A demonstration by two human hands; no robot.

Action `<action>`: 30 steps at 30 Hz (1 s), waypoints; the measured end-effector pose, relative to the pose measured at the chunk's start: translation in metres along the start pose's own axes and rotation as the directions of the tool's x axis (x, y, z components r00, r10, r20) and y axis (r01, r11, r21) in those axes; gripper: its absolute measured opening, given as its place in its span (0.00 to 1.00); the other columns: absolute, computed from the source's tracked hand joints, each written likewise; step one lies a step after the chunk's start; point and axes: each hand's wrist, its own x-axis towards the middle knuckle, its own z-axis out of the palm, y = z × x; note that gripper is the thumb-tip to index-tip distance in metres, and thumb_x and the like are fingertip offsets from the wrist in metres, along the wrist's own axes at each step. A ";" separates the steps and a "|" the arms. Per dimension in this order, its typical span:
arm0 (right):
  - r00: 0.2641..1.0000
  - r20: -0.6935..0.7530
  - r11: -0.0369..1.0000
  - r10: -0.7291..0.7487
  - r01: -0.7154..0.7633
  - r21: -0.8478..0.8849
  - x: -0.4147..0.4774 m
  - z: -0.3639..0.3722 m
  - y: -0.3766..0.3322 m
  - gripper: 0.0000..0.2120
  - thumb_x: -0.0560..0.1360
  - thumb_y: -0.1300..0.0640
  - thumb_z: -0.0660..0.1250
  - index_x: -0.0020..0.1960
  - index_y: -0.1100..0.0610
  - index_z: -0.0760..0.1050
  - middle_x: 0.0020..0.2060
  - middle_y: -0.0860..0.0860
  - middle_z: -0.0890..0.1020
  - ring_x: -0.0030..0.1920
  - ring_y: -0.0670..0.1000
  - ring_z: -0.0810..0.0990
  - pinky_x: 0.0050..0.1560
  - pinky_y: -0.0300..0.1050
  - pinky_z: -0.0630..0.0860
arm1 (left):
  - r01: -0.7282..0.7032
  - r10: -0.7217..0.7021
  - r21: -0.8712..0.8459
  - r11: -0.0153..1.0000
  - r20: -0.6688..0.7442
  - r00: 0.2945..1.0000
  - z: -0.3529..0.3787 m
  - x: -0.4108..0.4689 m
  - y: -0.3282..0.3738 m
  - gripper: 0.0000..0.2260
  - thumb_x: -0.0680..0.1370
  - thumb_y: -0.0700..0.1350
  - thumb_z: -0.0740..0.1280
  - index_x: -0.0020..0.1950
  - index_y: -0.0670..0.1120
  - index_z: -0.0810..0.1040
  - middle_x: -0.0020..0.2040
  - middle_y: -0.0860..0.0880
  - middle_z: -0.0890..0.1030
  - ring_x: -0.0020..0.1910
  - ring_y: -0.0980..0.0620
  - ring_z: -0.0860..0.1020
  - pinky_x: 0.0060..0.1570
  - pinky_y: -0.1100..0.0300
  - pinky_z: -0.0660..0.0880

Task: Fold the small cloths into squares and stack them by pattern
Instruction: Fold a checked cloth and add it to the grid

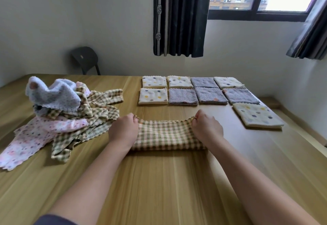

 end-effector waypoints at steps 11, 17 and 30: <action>0.999 -0.044 0.974 0.019 -0.028 -0.224 0.009 0.010 -0.004 0.04 0.80 0.58 0.52 0.50 0.54 0.65 0.47 0.56 0.81 0.38 0.56 0.70 0.36 0.45 0.63 | -0.054 0.066 0.248 0.967 -0.042 0.997 0.013 0.009 0.001 0.13 0.83 0.46 0.54 0.44 0.43 0.73 0.28 0.51 0.67 0.27 0.52 0.68 0.23 0.60 0.56; 0.972 -0.185 0.972 -0.146 0.105 -0.212 -0.008 0.007 -0.004 0.19 0.77 0.53 0.59 0.67 0.55 0.67 0.62 0.55 0.74 0.59 0.58 0.73 0.53 0.51 0.68 | -0.183 0.209 0.130 0.974 -0.227 0.951 0.009 0.002 0.002 0.09 0.79 0.47 0.62 0.54 0.42 0.74 0.42 0.45 0.78 0.36 0.47 0.75 0.32 0.59 0.66; 0.959 0.281 0.974 -0.046 0.106 -0.201 -0.032 0.027 -0.004 0.29 0.80 0.38 0.43 0.78 0.44 0.45 0.78 0.55 0.45 0.78 0.58 0.41 0.74 0.63 0.37 | -0.397 0.311 0.066 0.916 0.511 0.801 0.025 -0.011 0.009 0.28 0.80 0.64 0.46 0.78 0.60 0.44 0.79 0.50 0.41 0.78 0.49 0.40 0.75 0.49 0.37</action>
